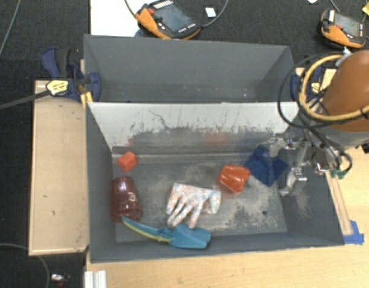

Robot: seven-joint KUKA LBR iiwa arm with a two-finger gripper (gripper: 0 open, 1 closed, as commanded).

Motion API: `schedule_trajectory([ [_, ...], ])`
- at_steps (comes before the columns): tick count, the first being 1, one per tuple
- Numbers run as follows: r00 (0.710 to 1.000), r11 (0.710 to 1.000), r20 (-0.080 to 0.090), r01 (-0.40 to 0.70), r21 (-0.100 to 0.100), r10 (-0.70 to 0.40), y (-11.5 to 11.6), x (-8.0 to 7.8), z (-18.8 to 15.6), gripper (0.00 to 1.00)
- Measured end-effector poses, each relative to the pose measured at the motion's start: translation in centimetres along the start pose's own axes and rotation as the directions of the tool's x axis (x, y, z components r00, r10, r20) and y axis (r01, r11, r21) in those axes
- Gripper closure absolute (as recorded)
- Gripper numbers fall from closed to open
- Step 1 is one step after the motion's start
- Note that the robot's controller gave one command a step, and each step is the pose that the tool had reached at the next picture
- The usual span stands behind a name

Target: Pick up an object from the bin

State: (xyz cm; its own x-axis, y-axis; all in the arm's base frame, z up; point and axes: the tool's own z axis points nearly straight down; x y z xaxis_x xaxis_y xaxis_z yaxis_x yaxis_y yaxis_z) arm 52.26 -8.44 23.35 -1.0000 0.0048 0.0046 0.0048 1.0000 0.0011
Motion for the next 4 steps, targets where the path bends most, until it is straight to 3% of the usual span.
schedule_trajectory([
  [1,1.000,1.000,0.008,0.005,0.002,-0.005,0.0,-0.2,-0.4,0.00],
  [2,0.971,0.971,0.011,0.239,0.004,-0.239,4.9,-3.7,11.8,0.00],
  [3,0.995,0.995,0.017,0.097,0.004,-0.097,7.8,-5.2,7.1,0.00],
  [4,0.963,0.964,0.011,0.267,0.003,-0.268,6.9,-5.2,13.3,0.00],
])
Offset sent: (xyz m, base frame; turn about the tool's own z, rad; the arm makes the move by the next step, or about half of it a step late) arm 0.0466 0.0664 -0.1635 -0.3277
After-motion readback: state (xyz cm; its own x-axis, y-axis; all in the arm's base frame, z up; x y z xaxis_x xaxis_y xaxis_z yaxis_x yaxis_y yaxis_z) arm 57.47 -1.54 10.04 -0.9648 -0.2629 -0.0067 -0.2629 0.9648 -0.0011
